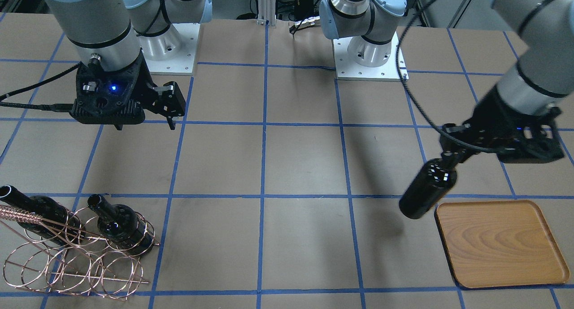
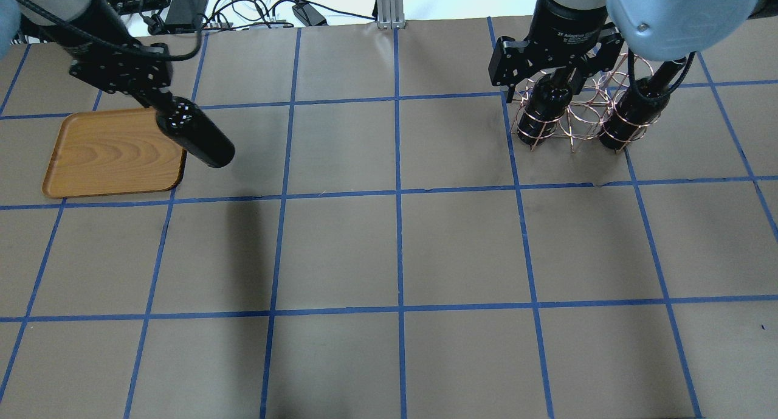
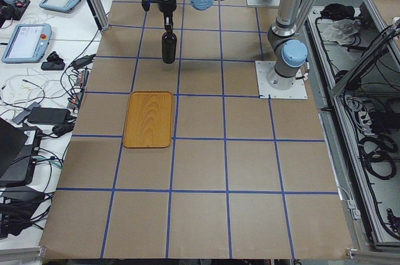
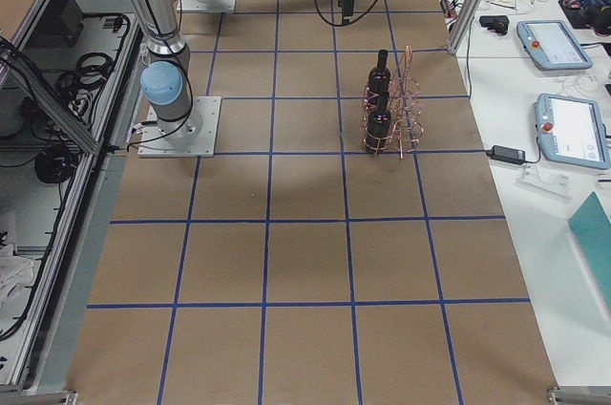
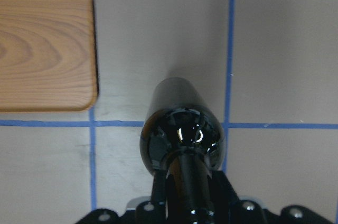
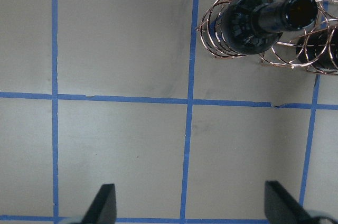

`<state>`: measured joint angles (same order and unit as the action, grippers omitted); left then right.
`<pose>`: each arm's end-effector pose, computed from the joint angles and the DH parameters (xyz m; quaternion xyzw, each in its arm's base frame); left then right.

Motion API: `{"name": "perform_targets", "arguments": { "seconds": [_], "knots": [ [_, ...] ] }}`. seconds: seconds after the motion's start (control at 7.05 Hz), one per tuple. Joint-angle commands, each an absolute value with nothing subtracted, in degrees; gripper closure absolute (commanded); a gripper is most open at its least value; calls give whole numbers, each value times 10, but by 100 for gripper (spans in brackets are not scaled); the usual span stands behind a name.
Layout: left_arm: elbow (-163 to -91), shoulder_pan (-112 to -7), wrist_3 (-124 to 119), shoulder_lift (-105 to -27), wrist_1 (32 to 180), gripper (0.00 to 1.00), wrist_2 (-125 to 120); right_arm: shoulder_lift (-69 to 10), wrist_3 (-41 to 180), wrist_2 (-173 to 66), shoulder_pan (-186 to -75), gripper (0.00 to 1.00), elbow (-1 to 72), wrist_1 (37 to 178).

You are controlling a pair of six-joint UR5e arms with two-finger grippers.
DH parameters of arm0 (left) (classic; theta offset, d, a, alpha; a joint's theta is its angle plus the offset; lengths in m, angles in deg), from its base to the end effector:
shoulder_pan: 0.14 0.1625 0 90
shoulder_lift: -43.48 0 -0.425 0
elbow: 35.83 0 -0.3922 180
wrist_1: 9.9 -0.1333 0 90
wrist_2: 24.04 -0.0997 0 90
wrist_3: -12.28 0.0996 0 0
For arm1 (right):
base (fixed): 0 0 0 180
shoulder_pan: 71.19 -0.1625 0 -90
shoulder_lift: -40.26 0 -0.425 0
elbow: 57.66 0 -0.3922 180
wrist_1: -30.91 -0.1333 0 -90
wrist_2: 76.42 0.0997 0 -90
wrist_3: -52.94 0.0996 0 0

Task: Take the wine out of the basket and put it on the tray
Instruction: 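Lift the bottle with the left gripper and carry it over the wooden tray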

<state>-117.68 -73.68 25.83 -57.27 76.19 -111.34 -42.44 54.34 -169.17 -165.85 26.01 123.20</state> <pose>0.0300 -0.5886 0.4651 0.0251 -0.9993 0.0171 0.0198 0.1726 -0.5359 0.4803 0.0282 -0.9992 0.0128 0.0234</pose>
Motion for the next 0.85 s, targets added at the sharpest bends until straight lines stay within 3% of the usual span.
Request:
{"name": "perform_targets", "arguments": {
  "seconds": [0.0, 0.43, 0.71],
  "knots": [
    [-1098, -662, 341, -639, 760, 100, -1135, -424, 543, -1694, -1658, 0, 259, 1232],
    [-1069, -604, 403, -719, 721, 100, -1134, -424, 543, -1694, -1658, 0, 259, 1231],
    [-1068, -603, 403, -726, 729, 100, -1135, -424, 543, -1695, -1658, 0, 260, 1231]
  ]
}}
